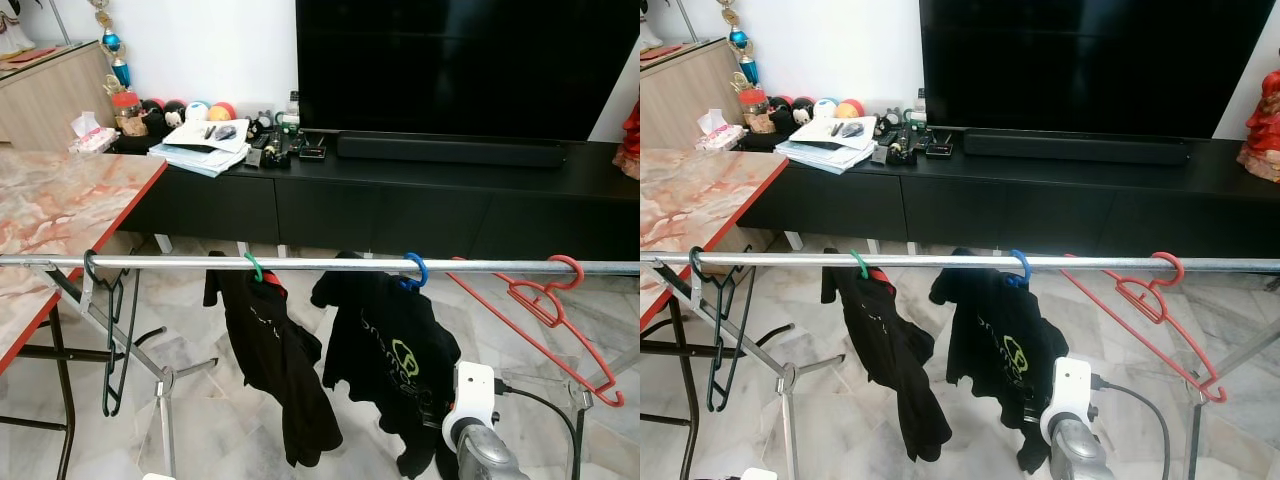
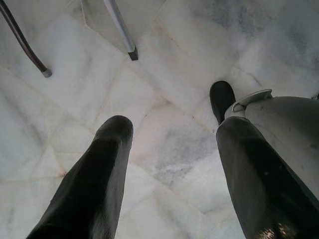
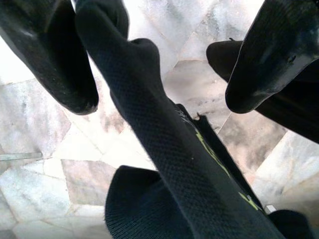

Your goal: Hang hanger

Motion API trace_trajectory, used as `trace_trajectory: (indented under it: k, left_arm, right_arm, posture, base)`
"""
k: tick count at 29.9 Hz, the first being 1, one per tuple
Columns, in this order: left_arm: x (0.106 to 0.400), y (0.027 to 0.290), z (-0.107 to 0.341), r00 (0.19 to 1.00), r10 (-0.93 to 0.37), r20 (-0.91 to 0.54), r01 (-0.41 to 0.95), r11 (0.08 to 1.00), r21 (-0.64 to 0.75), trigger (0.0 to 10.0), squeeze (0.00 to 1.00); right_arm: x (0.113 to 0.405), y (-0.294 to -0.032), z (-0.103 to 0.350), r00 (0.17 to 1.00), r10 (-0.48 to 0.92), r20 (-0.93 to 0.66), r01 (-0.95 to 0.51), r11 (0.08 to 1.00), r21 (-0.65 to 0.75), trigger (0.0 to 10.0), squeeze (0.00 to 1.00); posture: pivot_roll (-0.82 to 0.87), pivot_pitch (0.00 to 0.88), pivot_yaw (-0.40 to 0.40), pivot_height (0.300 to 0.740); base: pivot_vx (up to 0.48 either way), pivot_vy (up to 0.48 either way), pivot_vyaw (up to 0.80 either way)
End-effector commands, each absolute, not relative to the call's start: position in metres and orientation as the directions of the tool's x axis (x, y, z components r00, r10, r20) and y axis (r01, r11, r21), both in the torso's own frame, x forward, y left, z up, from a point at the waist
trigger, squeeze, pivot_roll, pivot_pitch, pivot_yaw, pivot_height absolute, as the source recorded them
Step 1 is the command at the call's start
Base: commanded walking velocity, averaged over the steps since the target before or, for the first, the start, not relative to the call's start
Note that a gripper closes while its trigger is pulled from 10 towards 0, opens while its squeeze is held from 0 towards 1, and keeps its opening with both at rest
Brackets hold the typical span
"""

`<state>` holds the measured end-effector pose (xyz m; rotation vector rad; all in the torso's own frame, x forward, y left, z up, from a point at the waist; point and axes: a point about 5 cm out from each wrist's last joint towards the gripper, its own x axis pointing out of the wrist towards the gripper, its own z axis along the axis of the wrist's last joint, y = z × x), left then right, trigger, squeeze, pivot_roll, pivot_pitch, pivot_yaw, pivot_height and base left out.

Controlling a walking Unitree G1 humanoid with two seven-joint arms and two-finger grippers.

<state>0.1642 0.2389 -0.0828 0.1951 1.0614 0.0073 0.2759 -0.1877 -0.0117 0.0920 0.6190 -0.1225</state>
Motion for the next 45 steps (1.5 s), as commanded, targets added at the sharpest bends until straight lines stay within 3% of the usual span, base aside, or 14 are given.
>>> trace_trajectory:
  k: [1,20,21,22,23,45]
  left_arm:
    - [0.160,0.241,-0.084,0.473,0.105,-0.875,0.098,0.981,0.170,10.0,0.00]
    - [0.160,0.240,-0.084,0.469,0.092,-0.878,0.116,0.980,0.164,10.0,0.00]
    - [0.161,0.240,-0.084,0.469,0.091,-0.879,0.119,0.979,0.164,10.0,0.00]
    - [0.161,0.240,-0.084,0.469,0.090,-0.879,0.120,0.979,0.165,10.0,0.00]
    - [0.161,0.240,-0.084,0.469,0.091,-0.879,0.120,0.979,0.165,10.0,0.00]
    - [0.160,0.241,-0.084,0.464,0.089,-0.882,0.127,0.978,0.165,10.0,0.00]
  right_arm:
    - [0.277,-0.183,-0.012,0.811,-0.075,-0.581,0.134,0.989,0.059,10.0,0.00]
    - [0.249,-0.166,-0.038,0.753,-0.055,-0.655,0.134,0.988,0.072,10.0,0.00]
    - [0.247,-0.165,-0.039,0.752,-0.050,-0.657,0.132,0.988,0.076,3.4,0.00]
    - [0.246,-0.165,-0.039,0.751,-0.047,-0.658,0.130,0.988,0.078,0.5,0.00]
    - [0.245,-0.164,-0.040,0.750,-0.041,-0.660,0.126,0.989,0.081,0.0,0.00]
    - [0.241,-0.160,-0.045,0.743,-0.032,-0.668,0.091,0.994,0.054,0.0,0.00]
  posture:
    - [0.05,0.029,0.038,0.740]
    - [0.05,0.028,0.037,0.740]
    - [0.06,0.028,0.038,0.740]
    - [0.06,0.028,0.038,0.740]
    - [0.06,0.028,0.038,0.740]
    - [0.06,0.030,0.040,0.740]
  base:
    - [0.000,0.000,0.00]
    - [0.000,0.000,0.00]
    - [0.000,0.000,0.00]
    - [0.000,0.000,0.00]
    - [0.000,0.000,0.00]
    - [0.000,0.000,0.00]
